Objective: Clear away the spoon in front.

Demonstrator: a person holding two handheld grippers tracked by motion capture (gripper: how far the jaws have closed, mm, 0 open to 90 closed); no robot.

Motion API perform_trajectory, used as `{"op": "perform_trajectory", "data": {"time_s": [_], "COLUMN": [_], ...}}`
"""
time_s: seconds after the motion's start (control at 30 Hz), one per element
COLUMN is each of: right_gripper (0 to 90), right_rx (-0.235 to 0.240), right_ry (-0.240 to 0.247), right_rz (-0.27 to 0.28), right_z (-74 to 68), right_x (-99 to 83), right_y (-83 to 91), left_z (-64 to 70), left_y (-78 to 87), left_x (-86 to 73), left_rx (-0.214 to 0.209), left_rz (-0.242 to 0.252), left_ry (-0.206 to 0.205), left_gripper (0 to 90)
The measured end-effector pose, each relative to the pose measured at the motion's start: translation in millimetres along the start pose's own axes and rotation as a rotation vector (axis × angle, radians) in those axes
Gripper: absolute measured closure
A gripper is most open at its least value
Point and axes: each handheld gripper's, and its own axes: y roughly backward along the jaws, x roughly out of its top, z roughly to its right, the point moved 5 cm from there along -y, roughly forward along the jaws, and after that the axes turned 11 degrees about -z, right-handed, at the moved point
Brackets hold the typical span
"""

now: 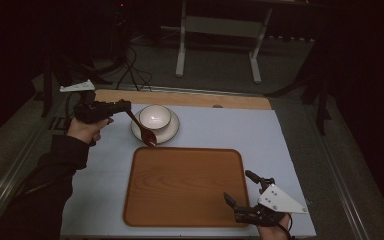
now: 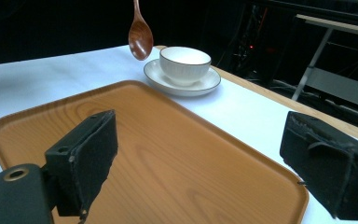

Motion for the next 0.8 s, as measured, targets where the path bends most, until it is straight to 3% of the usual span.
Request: {"op": "perform_trajectory", "data": {"time_s": [0.13,0.47,0.6,0.73,0.8], "right_gripper": [10.9,11.0,11.0,11.0,11.0], "right_rx": [0.003,0.004,0.008,0.01,0.009], "right_ry": [-0.001,-0.002,-0.006,-0.01,-0.008], "right_rz": [0.002,0.008,0.009,0.008,0.008], "right_z": [-0.2,-0.2,-0.1,0.2,0.0], "right_x": [0.2,0.2,0.0,-0.2,-0.2], "right_y": [0.5,1.1,0.8,0.3,-0.1], "left_z": [6.3,19.3,31.3,40.5,47.2], "left_y": [3.1,3.9,-0.3,-2.1,-3.6], "left_x": [-1.9,-9.5,-15.9,-17.6,-19.4], "left_rx": [-0.018,-0.088,-0.141,-0.184,-0.199], "left_rz": [-0.025,-0.1,-0.152,-0.169,-0.181], "left_ry": [-0.045,-0.11,-0.157,-0.19,-0.232], "left_gripper": [84.4,84.3,84.3,84.3,84.2]}}
